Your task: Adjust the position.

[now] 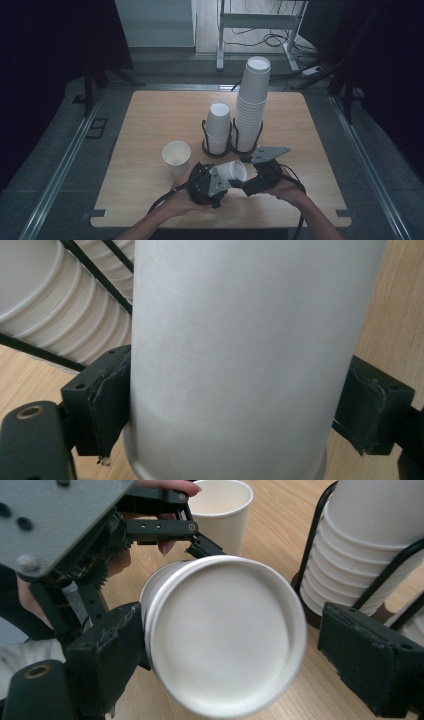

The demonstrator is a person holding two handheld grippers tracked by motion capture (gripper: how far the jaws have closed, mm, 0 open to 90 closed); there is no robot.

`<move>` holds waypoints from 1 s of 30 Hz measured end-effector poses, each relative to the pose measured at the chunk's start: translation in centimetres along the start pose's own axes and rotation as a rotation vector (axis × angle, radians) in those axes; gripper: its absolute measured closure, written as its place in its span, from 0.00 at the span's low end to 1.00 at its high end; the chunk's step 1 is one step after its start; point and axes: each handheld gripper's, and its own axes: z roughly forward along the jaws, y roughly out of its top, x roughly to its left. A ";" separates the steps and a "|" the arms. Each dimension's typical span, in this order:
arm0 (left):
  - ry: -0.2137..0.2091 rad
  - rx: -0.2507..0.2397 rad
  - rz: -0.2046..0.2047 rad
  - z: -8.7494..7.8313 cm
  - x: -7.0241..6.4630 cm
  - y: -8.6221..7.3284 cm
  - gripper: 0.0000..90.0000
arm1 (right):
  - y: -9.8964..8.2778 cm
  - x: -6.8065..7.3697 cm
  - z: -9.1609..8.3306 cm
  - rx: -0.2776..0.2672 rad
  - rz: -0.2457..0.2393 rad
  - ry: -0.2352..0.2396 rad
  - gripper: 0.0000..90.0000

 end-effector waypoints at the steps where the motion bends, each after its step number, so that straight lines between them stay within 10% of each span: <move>1: 0.000 -0.002 -0.003 0.0 0.0 0.0 0.15 | 0.0 0.0 0.2 0.001 -0.001 0.006 0.13; 18: -0.026 -0.032 -0.014 0.2 0.1 0.1 0.13 | -0.6 -0.2 0.7 -0.041 0.047 0.080 0.25; 30: -0.074 -0.142 -0.141 0.0 0.7 -0.5 0.02 | -1.9 -0.8 -0.5 -0.184 0.128 0.109 0.27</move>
